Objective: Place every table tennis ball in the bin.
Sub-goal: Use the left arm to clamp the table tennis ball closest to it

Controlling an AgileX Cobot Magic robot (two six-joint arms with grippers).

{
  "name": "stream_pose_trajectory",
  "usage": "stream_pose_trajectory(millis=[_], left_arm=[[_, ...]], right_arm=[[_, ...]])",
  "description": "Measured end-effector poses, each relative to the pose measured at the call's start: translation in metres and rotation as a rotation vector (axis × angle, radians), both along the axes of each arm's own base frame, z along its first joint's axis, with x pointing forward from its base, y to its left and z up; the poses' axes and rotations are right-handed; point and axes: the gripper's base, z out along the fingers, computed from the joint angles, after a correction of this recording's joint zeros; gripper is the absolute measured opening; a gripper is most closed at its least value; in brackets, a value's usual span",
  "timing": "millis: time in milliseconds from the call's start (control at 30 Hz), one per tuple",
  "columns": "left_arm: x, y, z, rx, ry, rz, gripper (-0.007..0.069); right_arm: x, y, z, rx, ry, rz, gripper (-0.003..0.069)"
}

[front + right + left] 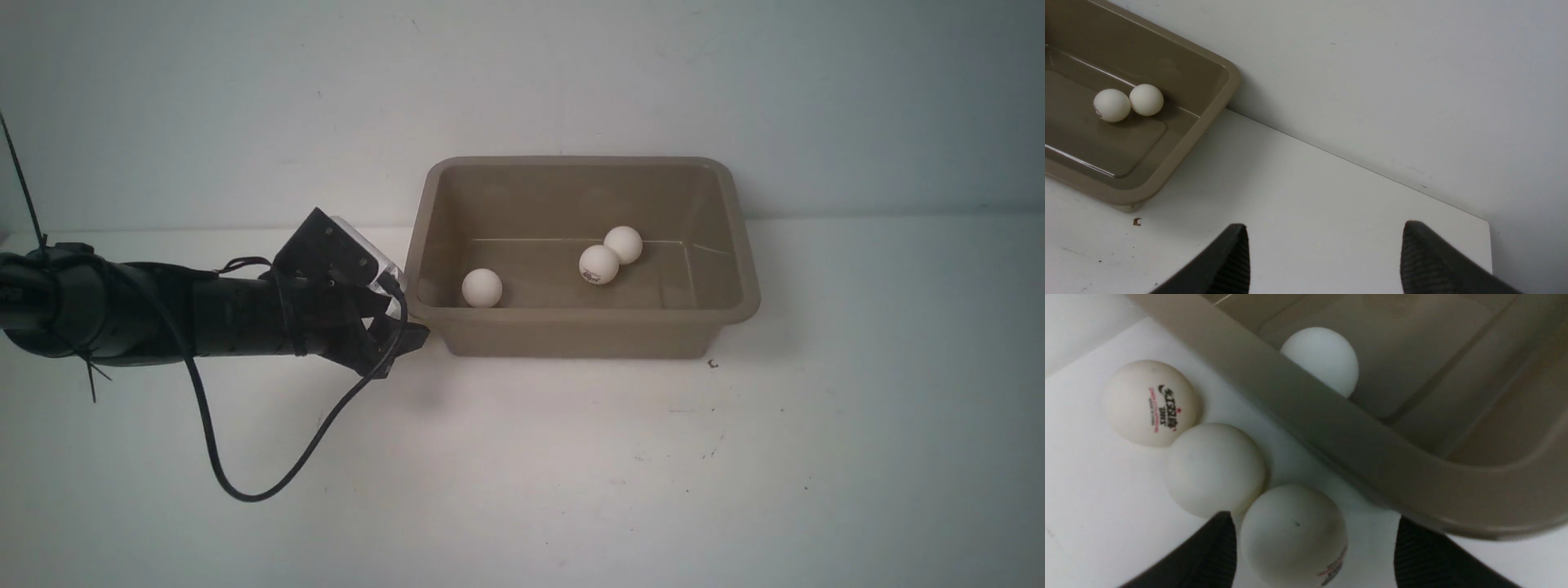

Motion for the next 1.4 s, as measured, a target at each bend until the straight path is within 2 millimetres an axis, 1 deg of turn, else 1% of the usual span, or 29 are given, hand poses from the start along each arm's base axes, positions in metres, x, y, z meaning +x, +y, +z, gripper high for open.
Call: stream_pose_trajectory(millis=[267, 433, 533, 633, 667, 967, 1067, 1233, 1300, 1400], left_arm=[[0.004, 0.002, -0.004, 0.01, 0.014, 0.026, 0.0468], [0.004, 0.002, -0.018, 0.01, 0.047, 0.027, 0.0463], [0.004, 0.002, -0.022, 0.01, 0.058, 0.027, 0.0434], [0.003, 0.002, -0.023, 0.015, 0.055, 0.019, 0.0351], [0.003, 0.001, -0.023, 0.018, 0.048, 0.01, 0.0309], [0.003, -0.001, -0.021, 0.005, 0.034, -0.013, 0.031], [0.004, 0.001, -0.012, 0.004, 0.015, -0.006, 0.031], [0.003, 0.01, 0.011, 0.009, -0.011, 0.021, 0.031], [0.001, 0.018, 0.023, 0.044, -0.015, 0.039, 0.031], [-0.002, 0.031, 0.034, 0.076, 0.0, 0.066, 0.031]], right_arm=[[0.0, 0.0, 0.0, 0.001, 0.003, 0.0, 0.0454], [0.0, 0.0, 0.0, 0.001, 0.004, 0.0, 0.0454], [0.0, 0.0, 0.0, 0.001, 0.004, 0.0, 0.0453], [0.0, 0.0, 0.0, 0.002, 0.004, 0.0, 0.0453], [0.0, 0.0, 0.0, 0.002, 0.004, 0.0, 0.0453], [0.0, 0.0, 0.0, 0.002, 0.004, 0.0, 0.0419], [0.0, 0.0, 0.0, 0.002, 0.004, 0.0, 0.0398], [0.0, 0.0, 0.0, 0.002, 0.004, 0.0, 0.0388], [0.0, 0.0, 0.0, 0.002, 0.004, 0.0, 0.0388], [0.0, 0.0, 0.0, 0.002, 0.004, 0.0, 0.0388]])
